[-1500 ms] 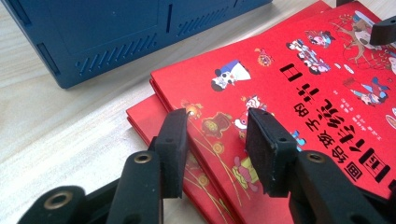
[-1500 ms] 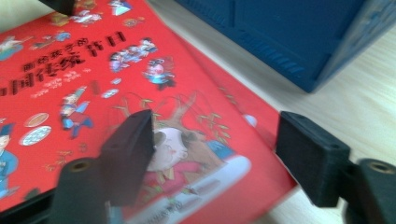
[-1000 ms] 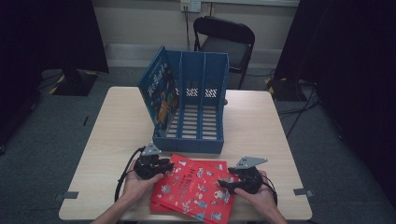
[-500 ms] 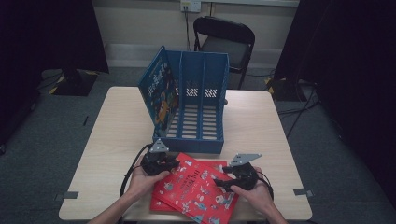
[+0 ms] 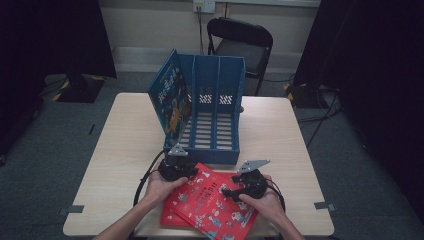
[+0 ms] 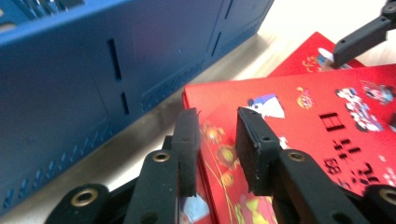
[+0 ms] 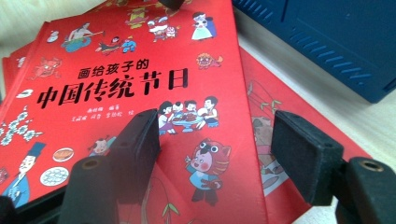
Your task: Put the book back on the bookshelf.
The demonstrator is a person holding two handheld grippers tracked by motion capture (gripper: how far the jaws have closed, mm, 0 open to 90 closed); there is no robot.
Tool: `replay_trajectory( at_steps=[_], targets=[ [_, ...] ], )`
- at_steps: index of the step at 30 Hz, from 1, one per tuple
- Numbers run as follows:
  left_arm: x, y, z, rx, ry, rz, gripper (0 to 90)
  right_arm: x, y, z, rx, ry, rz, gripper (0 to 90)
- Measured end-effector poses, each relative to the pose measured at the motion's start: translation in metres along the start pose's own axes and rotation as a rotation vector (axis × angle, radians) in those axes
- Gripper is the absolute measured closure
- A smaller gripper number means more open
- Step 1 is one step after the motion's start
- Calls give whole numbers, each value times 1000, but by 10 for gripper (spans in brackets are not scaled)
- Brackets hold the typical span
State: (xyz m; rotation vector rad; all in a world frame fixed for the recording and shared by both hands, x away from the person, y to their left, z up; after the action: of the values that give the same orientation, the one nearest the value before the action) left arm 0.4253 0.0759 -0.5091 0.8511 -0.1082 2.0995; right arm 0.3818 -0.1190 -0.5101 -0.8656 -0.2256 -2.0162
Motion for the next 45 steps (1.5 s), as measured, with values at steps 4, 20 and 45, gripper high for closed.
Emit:
replay_trajectory(
  at_steps=[4, 20, 45],
  targets=[
    [17, 4, 1, 36, 53, -51, 681, 0, -1, 0, 1, -5, 17, 367],
    [72, 22, -40, 2, -25, -73, 564, 0, -1, 0, -4, -7, 22, 376],
    [81, 32, -84, -38, -58, -18, 444, 2, -2, -1, -15, -5, 10, 400]
  ],
)
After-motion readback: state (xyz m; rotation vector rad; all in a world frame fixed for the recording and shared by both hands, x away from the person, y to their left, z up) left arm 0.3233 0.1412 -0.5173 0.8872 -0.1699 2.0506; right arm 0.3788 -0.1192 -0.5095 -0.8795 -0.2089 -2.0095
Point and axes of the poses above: each handheld gripper's, and its own axes: x roughly backward along the jaws, z roughly out of its top, y roughly to its right, the point moved 7 cm from there along -x, roughly forward along the jaws, and after that the axes turned 4 degrees about y, right-handed, at the moved point
